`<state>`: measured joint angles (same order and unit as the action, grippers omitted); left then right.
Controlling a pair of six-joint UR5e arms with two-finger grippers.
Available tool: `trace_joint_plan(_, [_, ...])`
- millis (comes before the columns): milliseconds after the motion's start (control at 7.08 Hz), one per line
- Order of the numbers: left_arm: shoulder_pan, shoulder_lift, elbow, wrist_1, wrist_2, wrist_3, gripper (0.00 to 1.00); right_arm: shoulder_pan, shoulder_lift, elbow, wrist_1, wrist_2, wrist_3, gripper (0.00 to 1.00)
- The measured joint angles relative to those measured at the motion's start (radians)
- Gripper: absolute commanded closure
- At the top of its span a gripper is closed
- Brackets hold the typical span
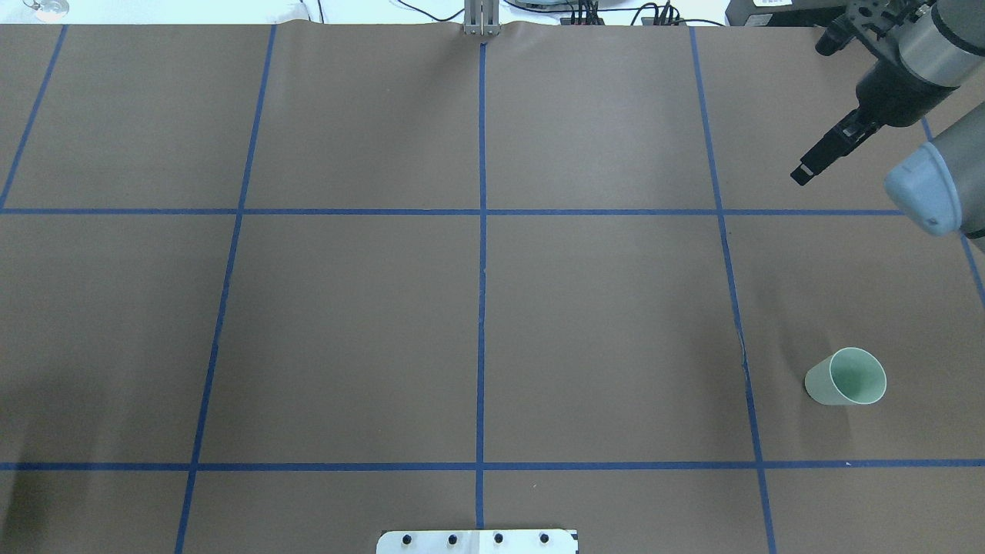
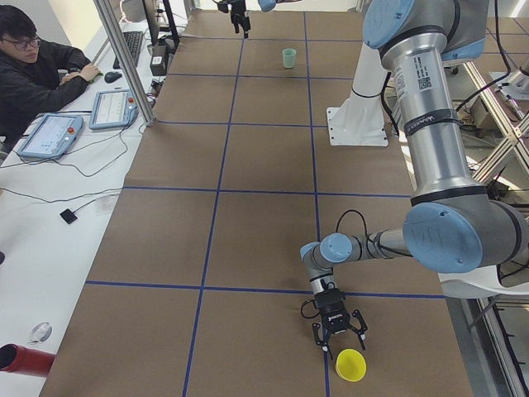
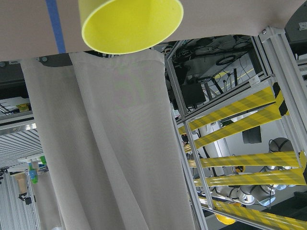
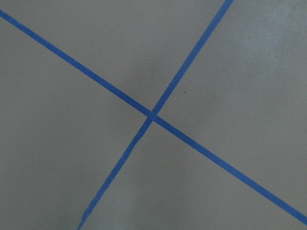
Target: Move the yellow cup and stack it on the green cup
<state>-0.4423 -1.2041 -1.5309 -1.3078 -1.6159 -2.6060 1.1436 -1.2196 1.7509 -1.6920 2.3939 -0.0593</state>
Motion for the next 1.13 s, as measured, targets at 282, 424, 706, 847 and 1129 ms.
trace_joint_plan(282, [0.002,-0.002,0.046,-0.044,0.002,-0.026,0.00,-0.016,0.010,0.016,0.001,0.001,0.042,0.00])
trace_joint_plan(424, [0.003,-0.003,0.066,-0.054,0.003,-0.047,0.00,-0.024,0.013,0.021,0.001,0.001,0.056,0.00])
trace_joint_plan(706, [0.009,-0.004,0.086,-0.067,0.004,-0.080,0.31,-0.030,0.017,0.024,0.000,0.001,0.065,0.00])
trace_joint_plan(847, [0.012,-0.005,0.091,-0.070,0.006,-0.098,0.57,-0.030,0.018,0.024,0.000,0.000,0.067,0.00])
trace_joint_plan(1129, [0.017,-0.006,0.097,-0.072,0.013,-0.121,0.87,-0.031,0.019,0.028,0.000,0.000,0.080,0.00])
